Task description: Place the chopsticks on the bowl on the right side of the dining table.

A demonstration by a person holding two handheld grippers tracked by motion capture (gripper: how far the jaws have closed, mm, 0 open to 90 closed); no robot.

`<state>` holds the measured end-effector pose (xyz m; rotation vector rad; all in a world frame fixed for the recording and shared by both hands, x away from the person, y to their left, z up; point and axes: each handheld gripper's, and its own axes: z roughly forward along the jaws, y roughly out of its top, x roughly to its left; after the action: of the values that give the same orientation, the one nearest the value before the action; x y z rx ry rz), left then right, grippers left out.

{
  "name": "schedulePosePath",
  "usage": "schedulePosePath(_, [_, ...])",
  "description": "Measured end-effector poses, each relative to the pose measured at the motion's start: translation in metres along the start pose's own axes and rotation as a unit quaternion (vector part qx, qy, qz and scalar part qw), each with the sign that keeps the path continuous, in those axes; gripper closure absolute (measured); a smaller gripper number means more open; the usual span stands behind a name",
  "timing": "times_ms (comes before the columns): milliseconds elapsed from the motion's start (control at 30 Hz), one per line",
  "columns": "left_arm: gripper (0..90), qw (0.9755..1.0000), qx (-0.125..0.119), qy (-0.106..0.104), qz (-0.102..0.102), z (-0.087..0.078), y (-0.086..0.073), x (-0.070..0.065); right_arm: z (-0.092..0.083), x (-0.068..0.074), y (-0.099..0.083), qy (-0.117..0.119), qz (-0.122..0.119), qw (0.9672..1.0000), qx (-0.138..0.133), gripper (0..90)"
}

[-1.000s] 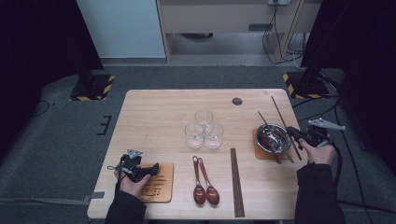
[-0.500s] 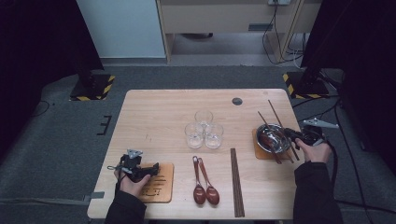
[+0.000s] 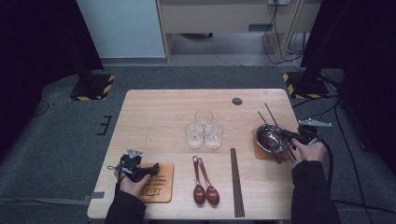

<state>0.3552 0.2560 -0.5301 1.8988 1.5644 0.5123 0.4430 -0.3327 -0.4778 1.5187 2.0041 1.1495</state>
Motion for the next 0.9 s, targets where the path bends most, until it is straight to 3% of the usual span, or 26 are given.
schedulePosePath(500, [1.1, 1.0000, 0.000, 0.000, 0.000, 0.0000, 0.0000, 0.0000, 0.0087, 0.0002, -0.0045, 0.000, -0.001, 0.9997, 0.024, 85.3])
schedulePosePath(900, [1.1, 1.0000, 0.000, 0.000, 0.000, 0.0000, 0.0000, 0.0000, 0.0052, 0.0016, -0.0030, 0.003, -0.002, 0.9998, 0.019, 80.3])
